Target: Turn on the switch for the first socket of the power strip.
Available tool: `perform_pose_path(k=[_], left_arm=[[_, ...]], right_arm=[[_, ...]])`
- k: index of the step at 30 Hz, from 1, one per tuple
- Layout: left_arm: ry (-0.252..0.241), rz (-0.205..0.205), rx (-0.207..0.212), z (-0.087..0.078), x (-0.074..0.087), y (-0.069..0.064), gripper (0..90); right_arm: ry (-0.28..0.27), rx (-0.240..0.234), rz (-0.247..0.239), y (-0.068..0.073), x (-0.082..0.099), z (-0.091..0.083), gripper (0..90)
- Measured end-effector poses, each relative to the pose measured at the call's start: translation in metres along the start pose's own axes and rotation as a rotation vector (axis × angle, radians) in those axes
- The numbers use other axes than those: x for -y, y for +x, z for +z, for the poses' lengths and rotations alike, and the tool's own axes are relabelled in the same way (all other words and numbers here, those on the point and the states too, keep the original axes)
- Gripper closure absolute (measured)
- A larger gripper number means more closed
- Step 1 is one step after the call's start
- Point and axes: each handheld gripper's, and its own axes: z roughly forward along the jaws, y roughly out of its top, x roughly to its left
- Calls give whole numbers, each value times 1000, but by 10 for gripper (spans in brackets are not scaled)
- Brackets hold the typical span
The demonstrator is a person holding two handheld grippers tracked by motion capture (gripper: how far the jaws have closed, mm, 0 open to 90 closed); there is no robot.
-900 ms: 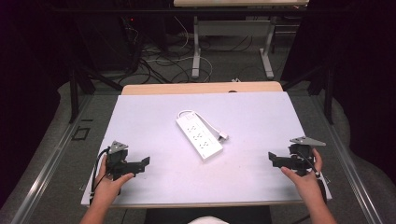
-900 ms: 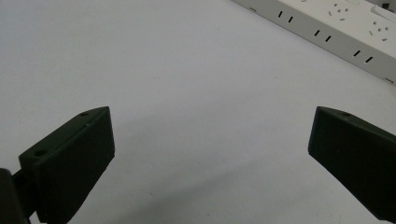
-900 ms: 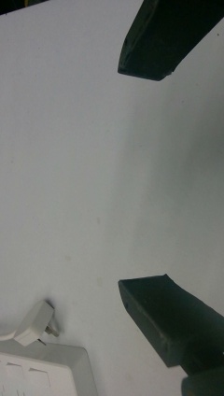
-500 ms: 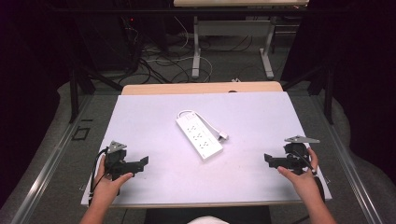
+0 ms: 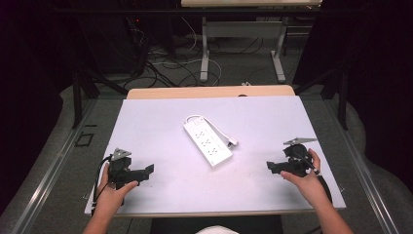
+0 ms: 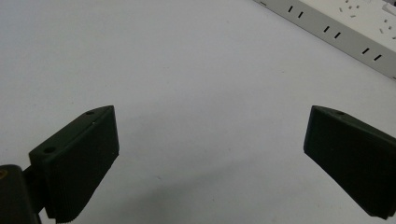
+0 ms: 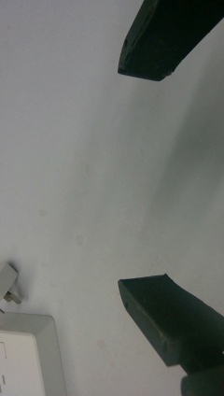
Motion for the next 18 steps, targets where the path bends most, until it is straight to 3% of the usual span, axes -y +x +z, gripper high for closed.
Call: perform_pose_path(k=[9, 18], left_arm=[[-7, -9, -7, 0, 2, 1, 39], [-7, -14, -7, -1, 2, 2, 44]], right_arm=[[11, -10, -49, 8, -15, 4, 0], [-9, -40, -56, 19, -34, 8, 0]])
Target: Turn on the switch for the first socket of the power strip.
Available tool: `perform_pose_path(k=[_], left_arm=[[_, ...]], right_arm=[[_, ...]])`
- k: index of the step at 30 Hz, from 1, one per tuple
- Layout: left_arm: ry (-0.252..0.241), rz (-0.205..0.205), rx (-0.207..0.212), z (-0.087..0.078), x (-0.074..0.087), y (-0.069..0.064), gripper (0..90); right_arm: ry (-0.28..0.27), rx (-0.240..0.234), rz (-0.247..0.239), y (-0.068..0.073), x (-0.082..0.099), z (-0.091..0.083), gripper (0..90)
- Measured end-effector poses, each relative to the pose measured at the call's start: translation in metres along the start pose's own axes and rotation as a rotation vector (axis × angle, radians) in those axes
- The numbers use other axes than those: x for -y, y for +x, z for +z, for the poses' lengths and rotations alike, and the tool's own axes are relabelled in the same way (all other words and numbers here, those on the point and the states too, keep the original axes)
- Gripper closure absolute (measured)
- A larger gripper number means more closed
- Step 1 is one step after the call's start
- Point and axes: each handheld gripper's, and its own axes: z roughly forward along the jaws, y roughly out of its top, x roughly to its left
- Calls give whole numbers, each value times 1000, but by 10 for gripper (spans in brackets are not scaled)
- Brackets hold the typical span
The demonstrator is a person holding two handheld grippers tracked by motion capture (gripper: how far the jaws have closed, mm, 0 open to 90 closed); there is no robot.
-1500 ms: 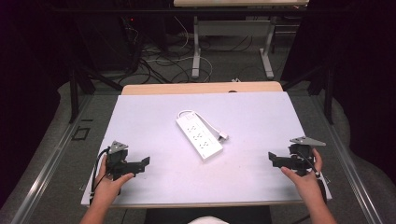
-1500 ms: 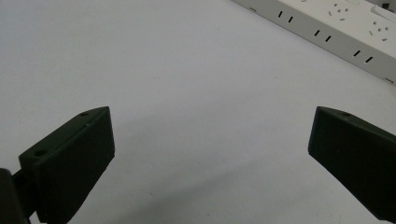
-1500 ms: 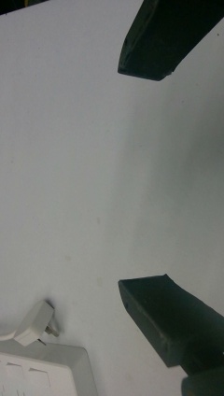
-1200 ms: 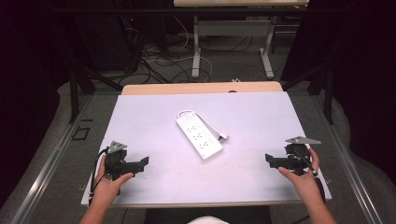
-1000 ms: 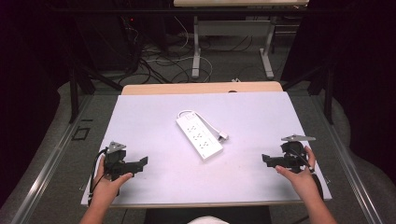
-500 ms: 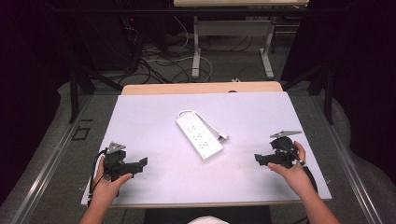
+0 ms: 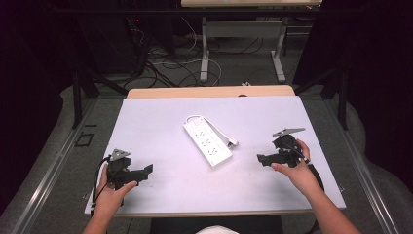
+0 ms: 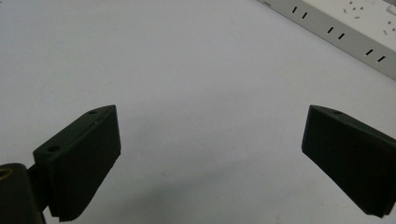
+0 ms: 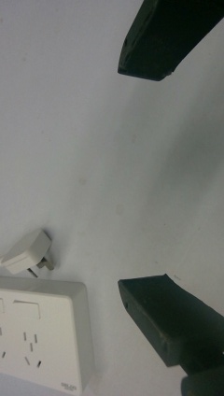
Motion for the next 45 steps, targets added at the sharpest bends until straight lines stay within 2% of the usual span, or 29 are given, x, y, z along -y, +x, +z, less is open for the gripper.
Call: perform_pose_path(k=[5, 8, 9, 18, 24, 34, 45], left_arm=[[3, 3, 1, 0, 0, 1, 45], [-7, -2, 0, 1, 0, 0, 45], [-5, 1, 1, 1, 0, 1, 45], [-2, 1, 2, 1, 0, 1, 46], [-2, 2, 1, 1, 1, 1, 46], [0, 2, 1, 1, 1, 1, 47], [1, 3, 3, 2, 1, 1, 48]], right_arm=[[4, -6, -34, 4, -10, 1, 0], [17, -13, -38, 7, -14, 1, 1], [21, -22, -57, 9, -18, 2, 5], [39, -15, -99, 21, -39, 2, 6], [45, -4, -144, 28, -53, 3, 5], [58, 5, -162, 37, -76, 9, 5], [84, -3, -194, 53, -103, 24, 5]])
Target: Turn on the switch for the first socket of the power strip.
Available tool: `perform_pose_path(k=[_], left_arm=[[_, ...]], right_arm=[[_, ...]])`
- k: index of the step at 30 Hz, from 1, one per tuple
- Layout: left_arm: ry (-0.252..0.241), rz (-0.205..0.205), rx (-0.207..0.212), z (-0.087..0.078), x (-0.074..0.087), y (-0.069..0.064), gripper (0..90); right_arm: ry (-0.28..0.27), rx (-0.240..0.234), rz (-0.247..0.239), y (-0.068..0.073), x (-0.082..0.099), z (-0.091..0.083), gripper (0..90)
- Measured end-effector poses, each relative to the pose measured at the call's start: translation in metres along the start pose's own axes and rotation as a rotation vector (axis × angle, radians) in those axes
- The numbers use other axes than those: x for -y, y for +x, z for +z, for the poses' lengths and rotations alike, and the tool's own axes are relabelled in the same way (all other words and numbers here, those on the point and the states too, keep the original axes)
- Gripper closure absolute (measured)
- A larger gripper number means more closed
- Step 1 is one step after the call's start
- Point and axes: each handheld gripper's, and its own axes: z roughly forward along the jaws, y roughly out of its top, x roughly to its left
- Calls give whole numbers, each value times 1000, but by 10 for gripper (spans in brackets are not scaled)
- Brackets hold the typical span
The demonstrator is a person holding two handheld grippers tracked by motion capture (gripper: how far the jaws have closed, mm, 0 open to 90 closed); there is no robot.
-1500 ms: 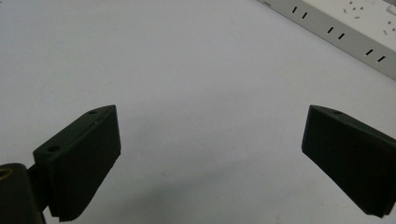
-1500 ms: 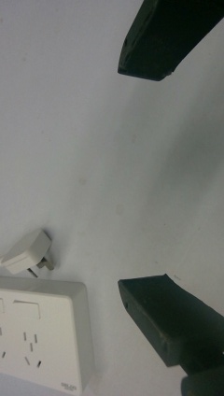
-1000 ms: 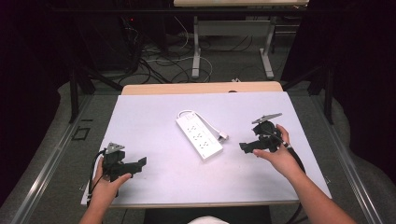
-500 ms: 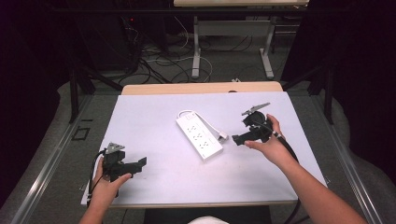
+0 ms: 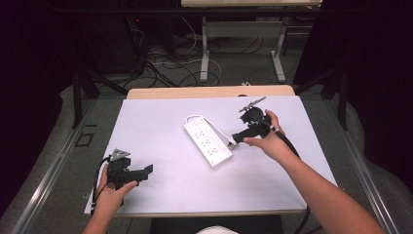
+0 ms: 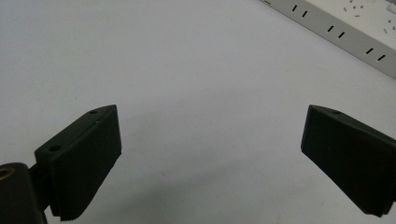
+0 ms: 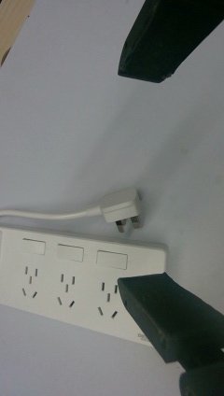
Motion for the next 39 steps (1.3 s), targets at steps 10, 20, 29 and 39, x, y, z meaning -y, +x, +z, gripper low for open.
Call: perform_pose_path(k=[10, 20, 29, 39], left_arm=[[1, 1, 1, 0, 0, 1, 48], [-1, -4, 2, 0, 0, 1, 48], [-2, -6, 5, 0, 0, 1, 48], [-2, -7, 5, 0, 0, 2, 48]], right_arm=[[7, -3, -7, 6, -24, 10, 5], [15, -6, -12, 12, -43, 21, 27], [35, -16, -3, 18, -58, 30, 39], [57, -35, -15, 28, -69, 43, 73]])
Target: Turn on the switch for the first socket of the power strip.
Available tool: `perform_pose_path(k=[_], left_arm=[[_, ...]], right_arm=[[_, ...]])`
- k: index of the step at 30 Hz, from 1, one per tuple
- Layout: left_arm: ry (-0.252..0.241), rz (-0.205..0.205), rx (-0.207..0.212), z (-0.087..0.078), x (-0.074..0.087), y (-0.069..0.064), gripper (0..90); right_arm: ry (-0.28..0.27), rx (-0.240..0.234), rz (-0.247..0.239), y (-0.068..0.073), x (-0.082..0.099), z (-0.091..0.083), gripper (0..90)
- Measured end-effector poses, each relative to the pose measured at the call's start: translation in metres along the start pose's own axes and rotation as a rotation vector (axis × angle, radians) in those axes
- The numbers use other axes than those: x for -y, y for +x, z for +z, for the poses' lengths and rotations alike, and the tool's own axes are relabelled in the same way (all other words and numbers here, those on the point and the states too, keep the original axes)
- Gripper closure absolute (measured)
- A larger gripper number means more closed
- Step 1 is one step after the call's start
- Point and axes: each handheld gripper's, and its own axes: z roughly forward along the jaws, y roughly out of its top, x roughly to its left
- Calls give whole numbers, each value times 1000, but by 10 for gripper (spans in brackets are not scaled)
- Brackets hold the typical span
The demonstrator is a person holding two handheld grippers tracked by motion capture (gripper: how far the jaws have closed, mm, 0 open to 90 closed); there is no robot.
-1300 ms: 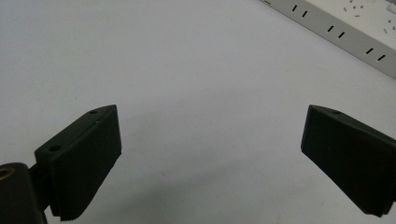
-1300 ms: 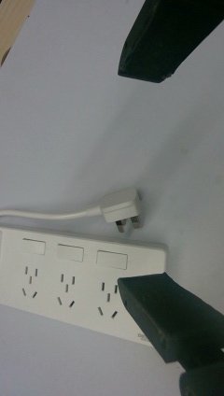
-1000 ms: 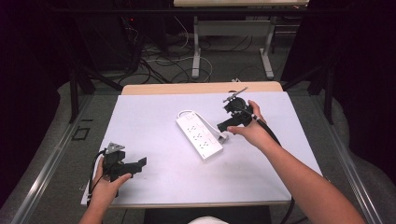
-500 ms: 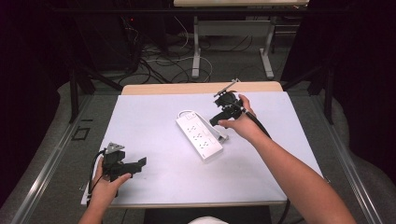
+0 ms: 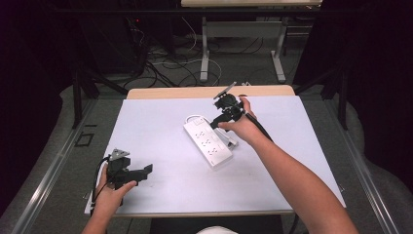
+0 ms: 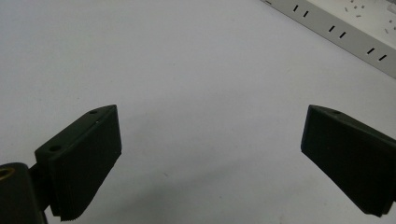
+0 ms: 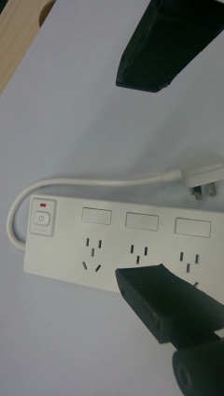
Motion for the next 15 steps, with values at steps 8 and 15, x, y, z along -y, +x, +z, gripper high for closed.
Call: perform_pose_path(k=[8, 15], left_arm=[[-2, -3, 1, 1, 0, 1, 48], [-2, -10, -4, 0, 0, 1, 49]], right_arm=[[-11, -11, 13, 5, -11, 7, 181], [-33, 5, 2, 9, -17, 15, 288]])
